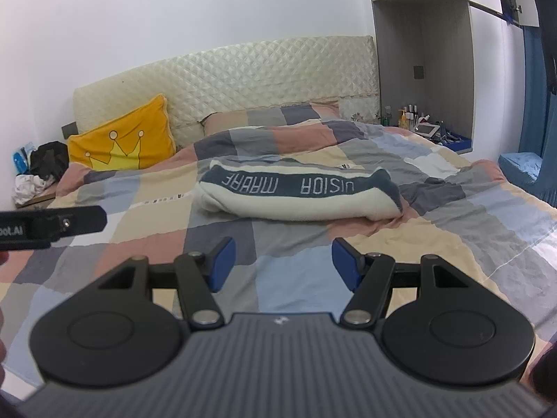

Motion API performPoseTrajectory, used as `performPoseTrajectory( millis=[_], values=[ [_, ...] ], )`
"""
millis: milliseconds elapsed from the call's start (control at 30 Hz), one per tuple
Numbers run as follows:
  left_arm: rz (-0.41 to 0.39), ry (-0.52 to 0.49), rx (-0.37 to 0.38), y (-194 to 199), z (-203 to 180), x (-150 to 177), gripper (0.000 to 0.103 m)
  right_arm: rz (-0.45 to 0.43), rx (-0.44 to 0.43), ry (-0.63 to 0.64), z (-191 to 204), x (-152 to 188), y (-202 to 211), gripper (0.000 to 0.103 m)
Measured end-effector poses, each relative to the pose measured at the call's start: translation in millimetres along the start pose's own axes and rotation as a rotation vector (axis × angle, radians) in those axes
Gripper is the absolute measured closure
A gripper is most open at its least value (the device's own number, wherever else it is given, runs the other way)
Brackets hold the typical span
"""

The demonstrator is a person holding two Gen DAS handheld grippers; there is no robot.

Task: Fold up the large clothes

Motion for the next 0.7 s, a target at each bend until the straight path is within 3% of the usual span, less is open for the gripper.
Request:
performPoseTrajectory(
  millis=[700],
  values=[
    [-0.027, 0.007, -0.009, 9, -1, 1, 0.003, -0.019, 0.024, 0.005, -4, -7, 10, 0.038]
  ],
)
Point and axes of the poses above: each gripper's, at about its wrist camera, not at the fingertips, and y roughly against the way its jaws point, z to its left, x to its underside, the point moved 7 cm from there along -y, roughly the way its jaws point, and after that the axes turned 1 degree about y, right-handed, at the moved point
